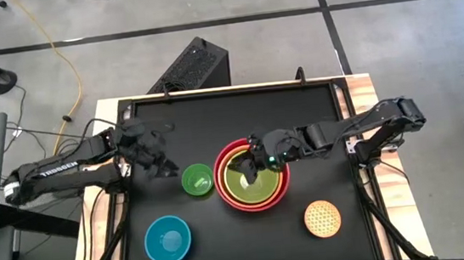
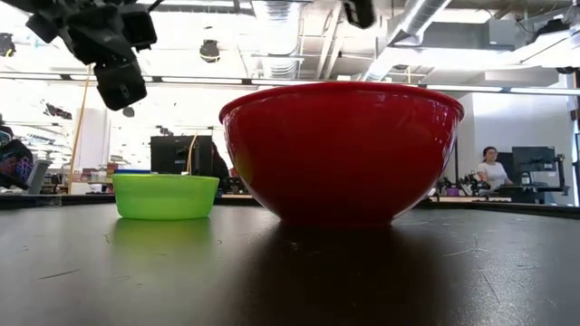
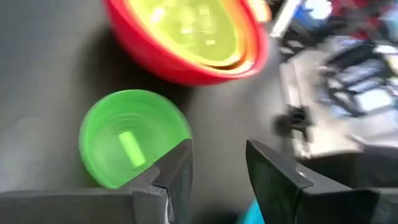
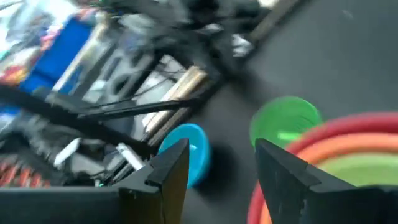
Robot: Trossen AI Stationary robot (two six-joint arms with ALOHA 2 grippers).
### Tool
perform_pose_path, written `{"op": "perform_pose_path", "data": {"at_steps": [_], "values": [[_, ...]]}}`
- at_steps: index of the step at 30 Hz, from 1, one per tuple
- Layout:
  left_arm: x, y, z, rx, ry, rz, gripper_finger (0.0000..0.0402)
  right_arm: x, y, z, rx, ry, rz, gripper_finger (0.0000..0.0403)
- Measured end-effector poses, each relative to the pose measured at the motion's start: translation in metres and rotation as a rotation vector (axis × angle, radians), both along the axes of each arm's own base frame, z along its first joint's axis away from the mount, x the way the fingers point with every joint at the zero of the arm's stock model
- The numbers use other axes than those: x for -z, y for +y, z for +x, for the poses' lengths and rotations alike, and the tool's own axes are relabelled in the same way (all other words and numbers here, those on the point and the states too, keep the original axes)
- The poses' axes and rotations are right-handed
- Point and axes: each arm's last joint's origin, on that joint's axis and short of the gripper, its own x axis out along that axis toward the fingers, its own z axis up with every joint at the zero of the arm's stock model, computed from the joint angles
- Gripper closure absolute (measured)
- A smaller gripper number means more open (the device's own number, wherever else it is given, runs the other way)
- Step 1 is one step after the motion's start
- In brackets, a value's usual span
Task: Nest bowls inside each other
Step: Stack the blue bowl on top of the light green bowl
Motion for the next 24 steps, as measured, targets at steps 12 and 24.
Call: {"op": "perform_pose_path", "data": {"at_steps": [12, 24], "values": [[-0.002, -0.065, -0.001, 0.144, 0.190, -0.113, 0.0287, 0.030, 0.026, 0.056, -0.406, -0.179, -0.099, 0.0206], [0.026, -0.122, -0.001, 0.252, 0.440, 0.101, 0.0287, 0.035, 0.074, 0.054, -0.442, -0.159, -0.136, 0.0206]]}}
